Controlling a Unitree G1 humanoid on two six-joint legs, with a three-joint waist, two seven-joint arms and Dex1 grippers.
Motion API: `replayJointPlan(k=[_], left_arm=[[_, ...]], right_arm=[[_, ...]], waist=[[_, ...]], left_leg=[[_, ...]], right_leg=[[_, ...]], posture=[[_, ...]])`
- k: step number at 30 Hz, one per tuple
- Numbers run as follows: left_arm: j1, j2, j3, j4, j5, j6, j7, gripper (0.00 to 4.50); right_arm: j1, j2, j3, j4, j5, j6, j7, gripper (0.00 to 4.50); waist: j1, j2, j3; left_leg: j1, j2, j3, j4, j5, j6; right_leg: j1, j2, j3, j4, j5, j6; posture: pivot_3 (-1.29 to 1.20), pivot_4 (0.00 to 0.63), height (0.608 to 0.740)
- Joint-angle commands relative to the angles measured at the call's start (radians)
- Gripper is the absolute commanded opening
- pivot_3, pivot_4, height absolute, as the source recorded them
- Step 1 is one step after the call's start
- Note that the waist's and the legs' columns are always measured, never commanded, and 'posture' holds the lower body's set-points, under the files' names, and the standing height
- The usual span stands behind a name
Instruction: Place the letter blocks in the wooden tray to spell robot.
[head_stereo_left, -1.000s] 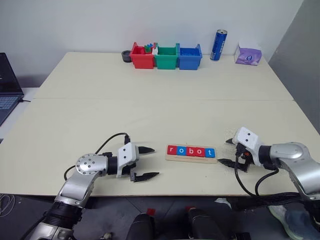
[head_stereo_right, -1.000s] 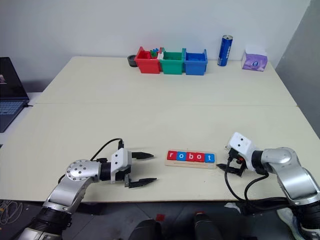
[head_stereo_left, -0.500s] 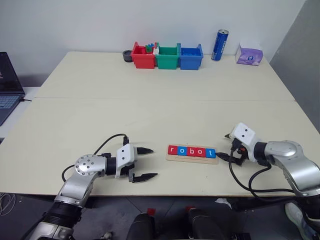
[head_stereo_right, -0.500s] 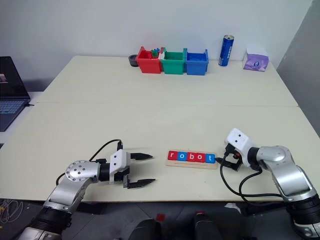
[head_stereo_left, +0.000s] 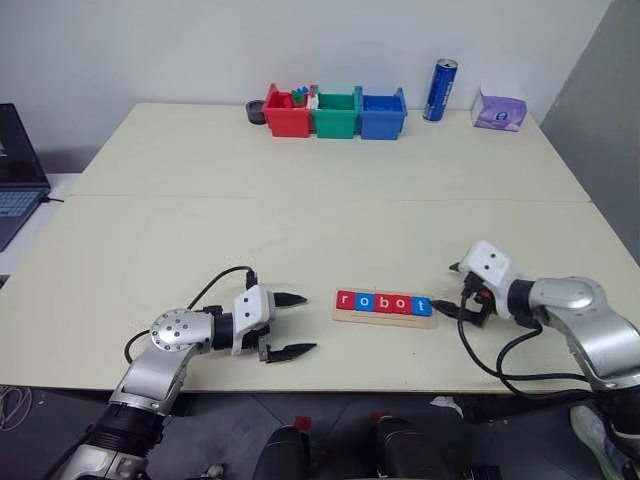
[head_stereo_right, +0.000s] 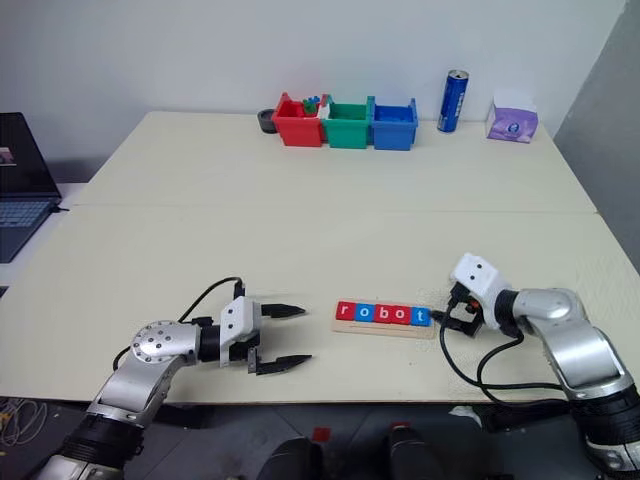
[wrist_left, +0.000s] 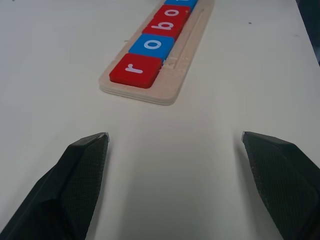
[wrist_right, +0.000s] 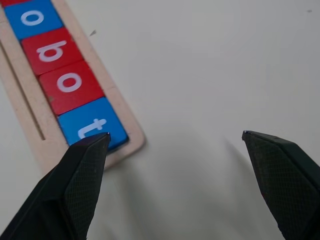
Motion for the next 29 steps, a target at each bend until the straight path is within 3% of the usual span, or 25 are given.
replayJointPlan(k=[1, 9, 29], left_arm=[[-0.003, 0.016, 0.039, -0.088, -0.041, 0.080, 0.027, 4.50], [-0.027, 0.062, 0.040, -0.109, -0.032, 0.099, 0.002, 4.50], [-0.108, 0.022, 0.067, -0.055, -0.093, 0.065, -0.044, 4.50]], right_arm=[[0.064, 0.037, -0.173, -0.133, 0.120, 0.027, -0.022, 4.49], [0.292, -0.009, -0.212, -0.300, 0.229, -0.030, 0.092, 4.49], [0.257, -0.025, -0.215, -0.212, 0.288, -0.138, 0.127, 4.49]], waist=[[0.001, 0.000, 0.000], [0.001, 0.000, 0.000], [0.000, -0.001, 0.000]], left_leg=[[0.000, 0.000, 0.000, 0.000, 0.000, 0.000], [0.000, 0.000, 0.000, 0.000, 0.000, 0.000], [0.001, 0.000, 0.001, 0.001, 0.000, 0.000]], right_leg=[[0.000, 0.000, 0.000, 0.000, 0.000, 0.000], [0.001, 0.000, -0.001, 0.000, -0.001, 0.002], [0.001, 0.001, 0.000, 0.000, -0.001, 0.004]], posture=[[0.00, 0.150, 0.740], [0.00, 0.150, 0.740], [0.00, 0.150, 0.740]])
